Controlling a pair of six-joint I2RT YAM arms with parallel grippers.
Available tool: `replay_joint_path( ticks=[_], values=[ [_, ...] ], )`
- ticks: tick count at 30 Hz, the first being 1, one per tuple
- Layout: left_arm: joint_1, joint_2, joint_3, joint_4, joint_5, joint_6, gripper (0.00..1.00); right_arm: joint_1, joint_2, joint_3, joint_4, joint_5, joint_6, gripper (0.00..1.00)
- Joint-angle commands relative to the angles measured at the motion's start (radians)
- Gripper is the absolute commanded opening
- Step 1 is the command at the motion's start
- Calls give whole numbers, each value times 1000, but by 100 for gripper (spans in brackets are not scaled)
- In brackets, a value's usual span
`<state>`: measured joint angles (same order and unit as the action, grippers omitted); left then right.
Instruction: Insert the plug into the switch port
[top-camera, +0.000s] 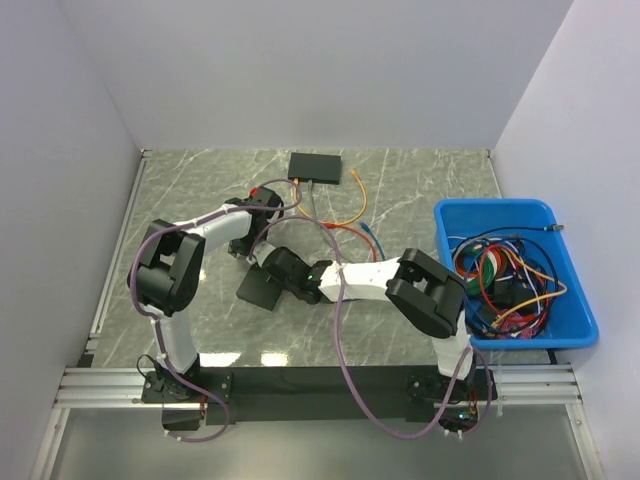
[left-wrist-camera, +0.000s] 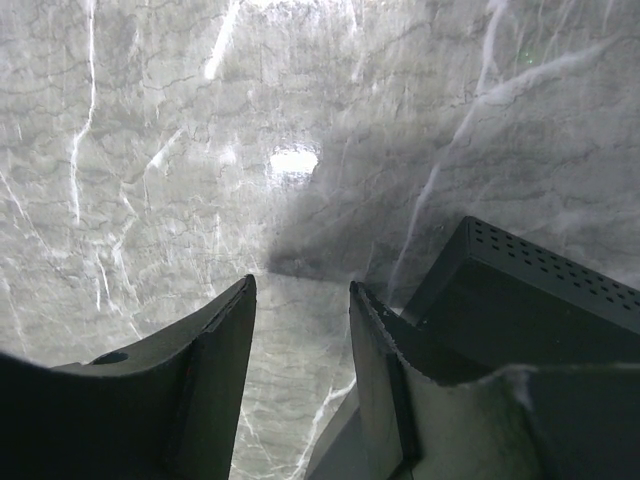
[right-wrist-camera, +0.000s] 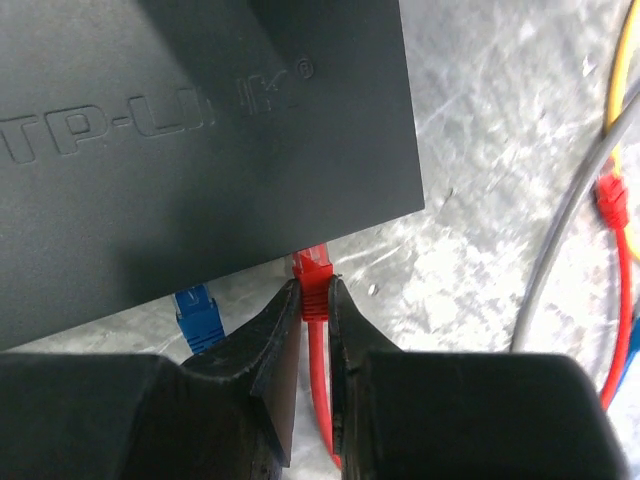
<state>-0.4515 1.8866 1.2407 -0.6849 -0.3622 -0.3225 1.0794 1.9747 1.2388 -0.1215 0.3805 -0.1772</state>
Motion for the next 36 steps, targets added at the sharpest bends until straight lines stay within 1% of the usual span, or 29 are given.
replay_joint_path(
  ticks=[1,2,7,10,11,14,18,22,24,27,31,36],
  values=[
    [-93,42,-58,-12,317,-29,50,47,-111,51,641,-74,-70,0],
    [-92,37,-60,-7,333,-29,50,45,-111,39,672,-75,-70,0],
    [-85,32,-61,4,388,-27,50,42,-120,10,723,-65,-68,0],
    [-72,22,-67,13,437,-30,51,40,-155,-59,813,-45,-51,0],
    [-67,19,-70,22,477,-32,51,39,-165,-96,863,-42,-47,0],
    [-50,3,-81,39,544,-38,51,28,-189,-148,943,-28,-28,0],
    [-36,-10,-92,54,592,-43,51,14,-221,-183,1000,-45,-15,0],
    [-35,2,-93,53,595,-41,50,-1,-235,-173,987,-110,-15,0],
    [-35,6,-90,53,594,-41,50,-4,-226,-151,918,-184,-8,0],
    [-35,6,-87,50,589,-38,50,-6,-200,-133,878,-222,-4,0],
    [-33,3,-86,44,559,-36,50,-6,-192,-156,873,-216,21,0],
    [-27,9,-76,30,500,-39,50,-6,-235,-242,913,-174,48,0]
  ],
)
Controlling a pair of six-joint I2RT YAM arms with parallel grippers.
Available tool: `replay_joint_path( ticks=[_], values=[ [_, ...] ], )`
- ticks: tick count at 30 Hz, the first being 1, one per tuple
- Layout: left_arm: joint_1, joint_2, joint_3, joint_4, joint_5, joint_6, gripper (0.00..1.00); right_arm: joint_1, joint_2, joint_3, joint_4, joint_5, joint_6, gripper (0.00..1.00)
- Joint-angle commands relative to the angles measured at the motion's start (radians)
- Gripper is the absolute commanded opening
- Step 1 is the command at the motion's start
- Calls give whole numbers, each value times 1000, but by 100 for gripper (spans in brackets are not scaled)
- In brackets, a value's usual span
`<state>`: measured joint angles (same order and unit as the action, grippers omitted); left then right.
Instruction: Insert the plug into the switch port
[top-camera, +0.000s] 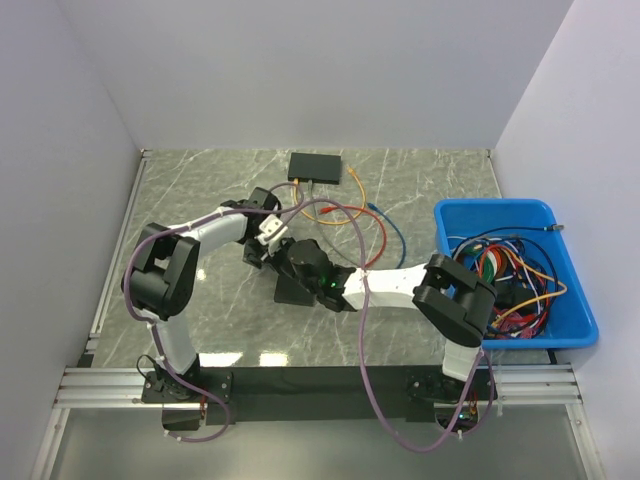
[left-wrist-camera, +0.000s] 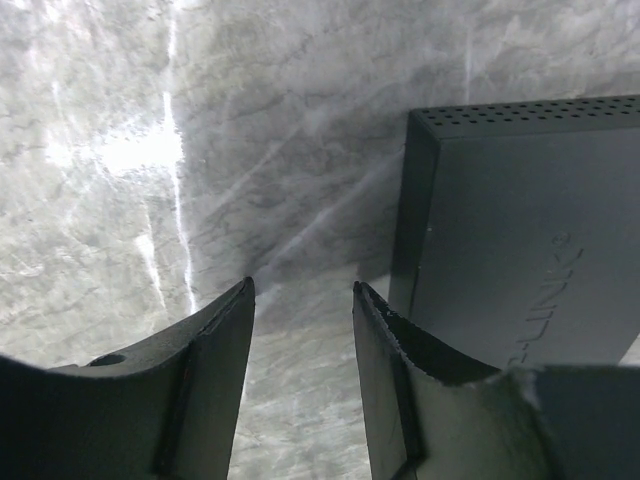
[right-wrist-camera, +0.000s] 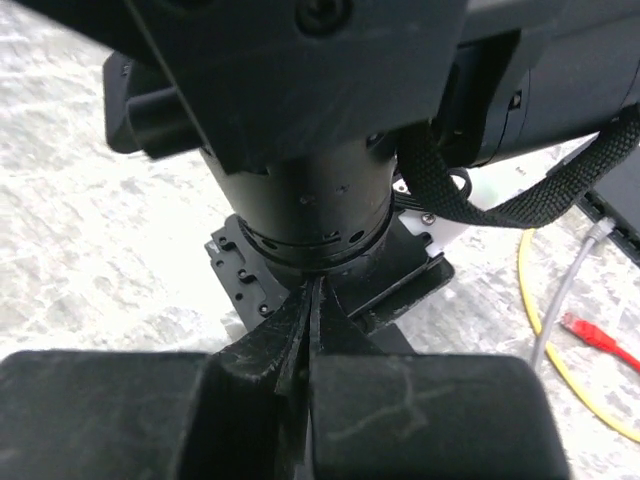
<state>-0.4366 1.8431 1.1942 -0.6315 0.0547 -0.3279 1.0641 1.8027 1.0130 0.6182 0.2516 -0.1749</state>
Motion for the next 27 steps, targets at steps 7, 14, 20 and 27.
replay_joint_path(
  ticks=[7,14,20,27],
  values=[
    [1,10,-25,-20,28,-43,54,11,-178,-157,207,49,117,4],
    [38,-42,-22,-22,-44,-57,60,10,-266,-191,74,211,184,45],
    [59,-103,-21,-30,-113,-66,69,10,-339,-214,-215,348,449,52],
    [72,-119,-18,-30,-113,-66,68,13,-273,-232,-503,270,735,52]
  ],
)
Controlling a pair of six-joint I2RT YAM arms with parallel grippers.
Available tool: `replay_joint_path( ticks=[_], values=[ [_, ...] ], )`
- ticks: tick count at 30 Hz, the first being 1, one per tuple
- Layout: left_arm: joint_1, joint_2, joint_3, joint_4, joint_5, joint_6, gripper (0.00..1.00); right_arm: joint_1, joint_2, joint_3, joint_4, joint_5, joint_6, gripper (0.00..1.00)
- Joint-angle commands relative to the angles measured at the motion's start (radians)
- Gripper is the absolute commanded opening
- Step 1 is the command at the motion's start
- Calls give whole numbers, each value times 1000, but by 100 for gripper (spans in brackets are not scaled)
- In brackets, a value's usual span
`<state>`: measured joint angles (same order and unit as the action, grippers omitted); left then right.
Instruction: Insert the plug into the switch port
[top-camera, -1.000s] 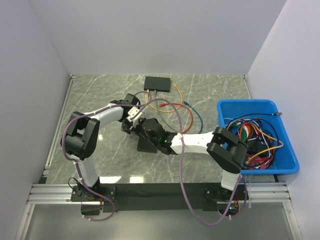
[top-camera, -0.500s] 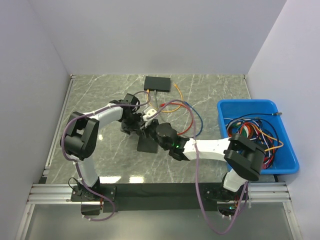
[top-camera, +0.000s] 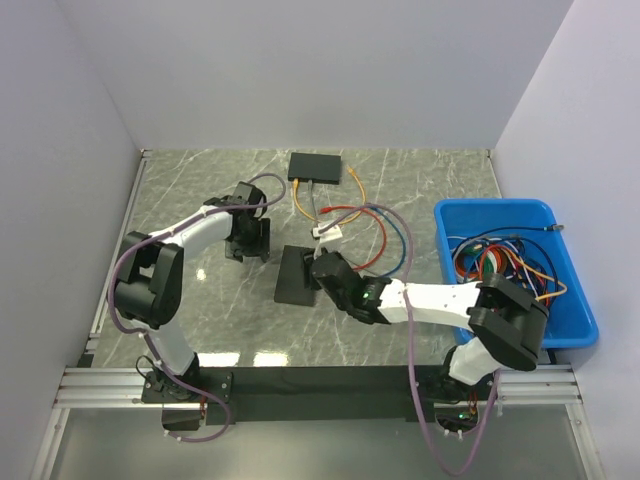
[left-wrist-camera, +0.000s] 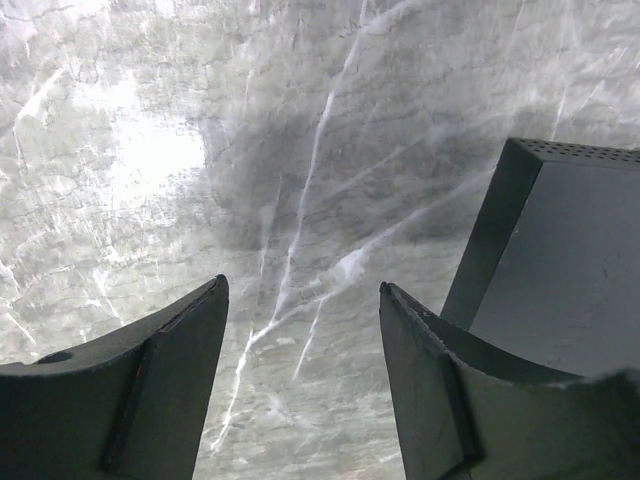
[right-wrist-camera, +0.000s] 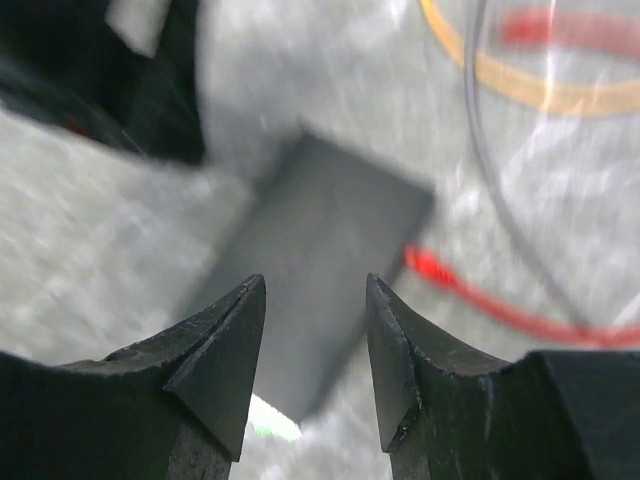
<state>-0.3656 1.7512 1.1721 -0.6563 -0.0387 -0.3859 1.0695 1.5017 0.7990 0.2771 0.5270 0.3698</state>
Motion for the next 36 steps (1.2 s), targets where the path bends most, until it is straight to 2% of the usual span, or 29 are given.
replay_joint_path(
  ticks=[1,3,11,20,29,36],
  values=[
    [1,-25,3,-3,-18,-8,67,6,40,-26,-168,-25,205,52],
    [1,-28,3,-3,-23,-8,67,9,77,-27,-165,-85,228,52],
    [1,-29,-5,-3,-26,-7,66,9,175,22,-210,-166,311,49],
    [1,24,12,0,6,5,64,9,285,74,-102,-346,357,48],
    [1,40,20,3,45,19,62,9,416,268,-70,-467,389,47],
    [2,45,23,-3,42,19,62,10,537,520,-125,-518,376,48]
  ],
)
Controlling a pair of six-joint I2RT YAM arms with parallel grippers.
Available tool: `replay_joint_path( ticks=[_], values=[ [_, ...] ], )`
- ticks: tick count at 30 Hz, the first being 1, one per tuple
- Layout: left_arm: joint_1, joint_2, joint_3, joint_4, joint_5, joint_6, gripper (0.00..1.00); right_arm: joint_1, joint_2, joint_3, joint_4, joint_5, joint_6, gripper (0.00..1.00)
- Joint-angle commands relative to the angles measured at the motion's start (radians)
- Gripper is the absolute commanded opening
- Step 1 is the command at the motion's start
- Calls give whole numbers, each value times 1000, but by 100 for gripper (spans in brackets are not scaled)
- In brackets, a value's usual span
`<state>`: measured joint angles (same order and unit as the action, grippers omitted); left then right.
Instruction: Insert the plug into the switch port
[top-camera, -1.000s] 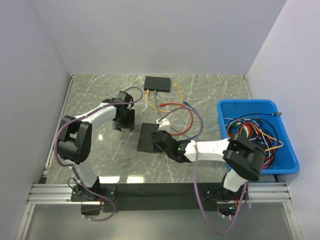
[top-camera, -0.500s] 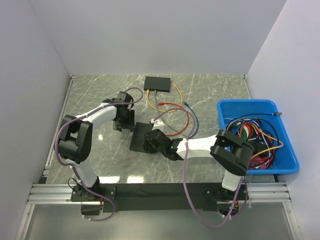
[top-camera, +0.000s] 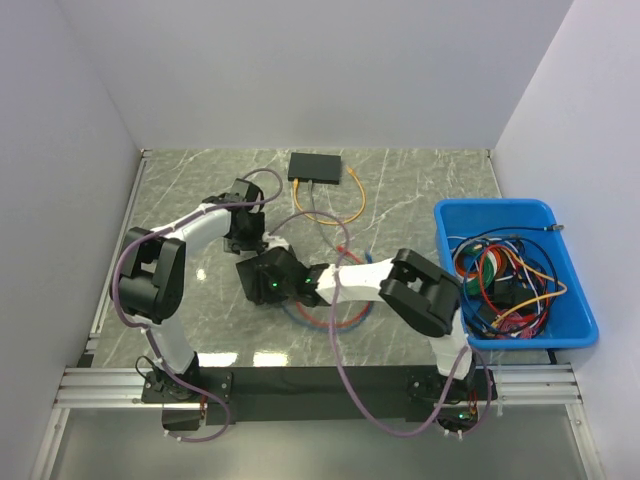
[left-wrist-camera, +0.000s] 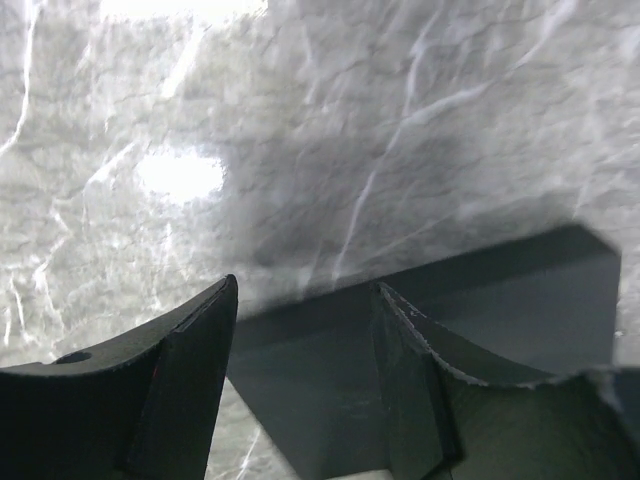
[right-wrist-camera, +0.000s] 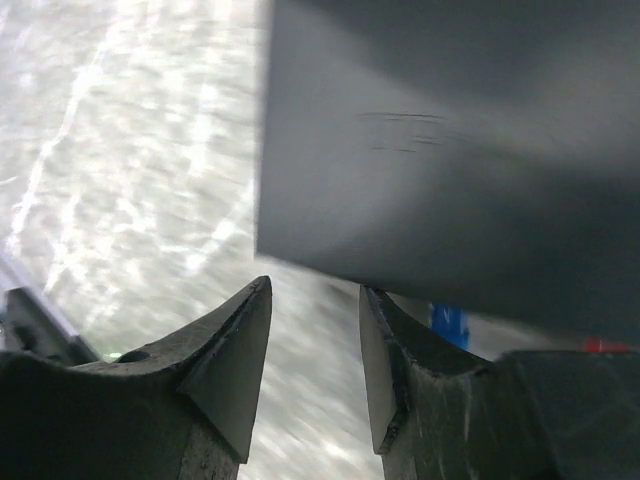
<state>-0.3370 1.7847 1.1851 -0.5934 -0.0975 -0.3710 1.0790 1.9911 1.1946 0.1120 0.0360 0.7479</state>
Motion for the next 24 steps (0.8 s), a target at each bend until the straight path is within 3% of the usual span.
replay_joint_path(
  ticks=[1,8,24],
  values=[
    [-27,13,8,-68,69,4,62,1,63,147,28,-31,-7,47],
    [-22,19,8,-71,50,3,61,-2,158,299,-44,-33,-50,48],
    [67,-103,2,-66,-106,-45,64,-2,14,224,-86,28,-147,49]
  ],
)
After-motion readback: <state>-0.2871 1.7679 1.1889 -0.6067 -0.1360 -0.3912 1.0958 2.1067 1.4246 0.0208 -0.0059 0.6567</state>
